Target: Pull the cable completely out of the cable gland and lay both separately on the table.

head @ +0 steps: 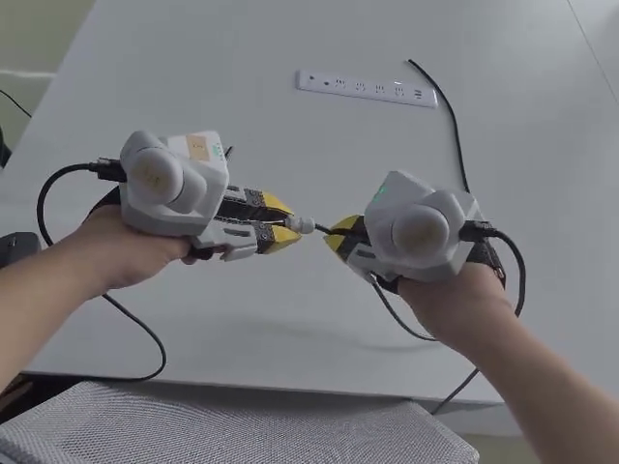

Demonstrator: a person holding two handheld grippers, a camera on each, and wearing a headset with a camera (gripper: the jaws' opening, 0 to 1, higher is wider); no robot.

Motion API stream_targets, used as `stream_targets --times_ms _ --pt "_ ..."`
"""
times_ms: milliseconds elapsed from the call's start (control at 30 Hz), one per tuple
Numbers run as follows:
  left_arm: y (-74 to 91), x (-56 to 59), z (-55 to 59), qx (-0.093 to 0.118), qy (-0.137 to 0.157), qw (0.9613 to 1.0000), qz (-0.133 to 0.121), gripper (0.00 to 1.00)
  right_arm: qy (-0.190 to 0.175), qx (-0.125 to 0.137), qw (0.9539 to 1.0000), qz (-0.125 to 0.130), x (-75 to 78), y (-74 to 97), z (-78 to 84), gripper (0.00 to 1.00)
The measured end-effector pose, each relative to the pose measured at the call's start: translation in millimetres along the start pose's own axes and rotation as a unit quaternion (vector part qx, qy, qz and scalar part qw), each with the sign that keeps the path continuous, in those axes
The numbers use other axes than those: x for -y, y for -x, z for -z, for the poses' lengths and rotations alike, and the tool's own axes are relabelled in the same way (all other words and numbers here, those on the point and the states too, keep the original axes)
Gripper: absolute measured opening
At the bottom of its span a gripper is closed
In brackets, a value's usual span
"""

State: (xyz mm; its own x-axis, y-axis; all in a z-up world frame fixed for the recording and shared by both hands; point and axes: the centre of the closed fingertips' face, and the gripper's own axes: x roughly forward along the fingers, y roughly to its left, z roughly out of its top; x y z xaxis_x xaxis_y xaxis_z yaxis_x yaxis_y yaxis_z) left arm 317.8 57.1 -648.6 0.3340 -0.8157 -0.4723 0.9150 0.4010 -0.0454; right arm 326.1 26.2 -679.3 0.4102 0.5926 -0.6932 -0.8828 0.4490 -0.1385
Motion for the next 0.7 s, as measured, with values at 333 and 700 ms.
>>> stream_targets --times_ms 333,700 --pt "3.5 0.8 1.3 0.003 0.007 1.0 -0.003 0.15 -0.096 -0.03 0.9949 0.013 11.8 -0.1 34.3 0.0" --pt "3.0 2.2 3.3 -0.001 0.009 1.0 -0.003 0.15 -0.151 -0.042 0.9876 0.015 9.6 -2.5 49.4 0.0"
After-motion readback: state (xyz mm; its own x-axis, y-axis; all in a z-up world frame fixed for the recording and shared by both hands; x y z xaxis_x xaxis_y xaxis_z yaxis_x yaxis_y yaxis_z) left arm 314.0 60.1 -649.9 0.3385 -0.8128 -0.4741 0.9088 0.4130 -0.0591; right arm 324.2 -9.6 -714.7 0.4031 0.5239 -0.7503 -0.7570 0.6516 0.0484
